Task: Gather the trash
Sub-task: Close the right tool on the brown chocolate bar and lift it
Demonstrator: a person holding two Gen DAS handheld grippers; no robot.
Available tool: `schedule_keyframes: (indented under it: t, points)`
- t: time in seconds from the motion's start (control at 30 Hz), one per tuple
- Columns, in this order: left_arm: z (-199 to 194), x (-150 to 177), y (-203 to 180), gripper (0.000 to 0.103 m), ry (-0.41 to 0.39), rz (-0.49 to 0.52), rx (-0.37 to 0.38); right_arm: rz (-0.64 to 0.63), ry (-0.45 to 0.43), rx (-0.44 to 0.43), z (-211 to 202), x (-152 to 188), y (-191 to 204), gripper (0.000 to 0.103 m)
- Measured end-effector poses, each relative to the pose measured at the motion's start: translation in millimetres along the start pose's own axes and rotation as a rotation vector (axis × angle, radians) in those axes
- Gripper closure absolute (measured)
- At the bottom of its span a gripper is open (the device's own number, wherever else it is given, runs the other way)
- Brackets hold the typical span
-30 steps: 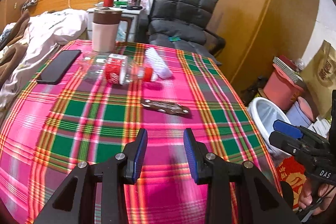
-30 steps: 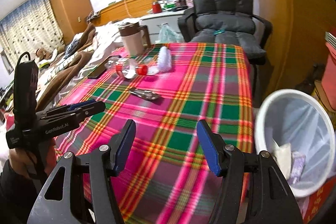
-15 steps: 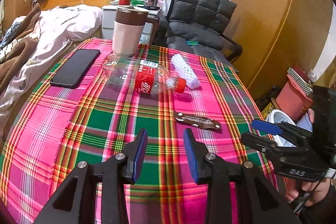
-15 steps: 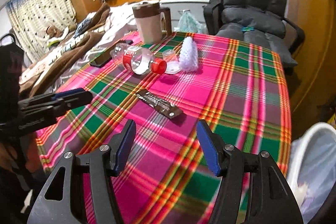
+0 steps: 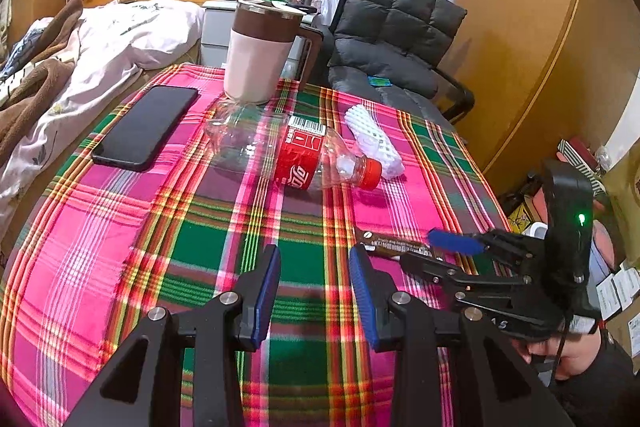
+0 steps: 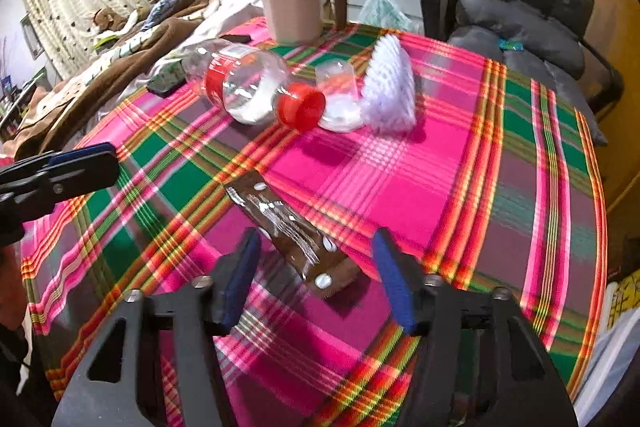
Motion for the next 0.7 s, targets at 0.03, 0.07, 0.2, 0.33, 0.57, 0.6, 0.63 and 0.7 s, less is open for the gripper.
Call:
schedule_keyframes:
  t: [0.03, 0.07, 0.2, 0.33, 0.57, 0.6, 0.63, 0.7]
  points:
    - [2, -2, -2, 0.068, 0.003, -0.003, 0.004, -0.013, 0.000, 0.029, -3, 3, 1, 0.074]
    - [4, -4, -4, 0.068, 0.003, -0.004, 0.007, -0.020, 0.000, 0.035, -4, 4, 0, 0.077]
    - [9, -14, -15, 0.068, -0.003, -0.002, 0.012, 0.023, -0.016, 0.025, -18, 16, -4, 0.077]
    - [18, -26, -34, 0.068, -0.009, 0.024, 0.028, 0.099, -0.044, 0.013, -33, 24, -21, 0.078]
    - [43, -61, -66, 0.068, -0.029, 0.114, 0.011, 0.197, -0.057, 0.002, -45, 50, -45, 0.078]
    - [46, -65, -67, 0.068, -0.034, 0.123, -0.012, 0.208, -0.056, -0.003, -46, 55, -48, 0.078]
    - [50, -72, -67, 0.068, -0.041, 0.133, -0.038, 0.215, -0.054, -0.007, -45, 56, -49, 0.078]
    - [61, -84, -68, 0.068, -0.043, 0.149, -0.070, 0.235, -0.059, -0.030, -46, 57, -51, 0.077]
Point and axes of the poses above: each gripper's, at about its wrist camera, not at the fingertips, and z roughly the way its jaws point, y to its left, x to its underside, the point moved 8 cm from there along z, roughly the way its jaws point, and after that the axes turned 6 degrees about y, right-handed, at the moved point
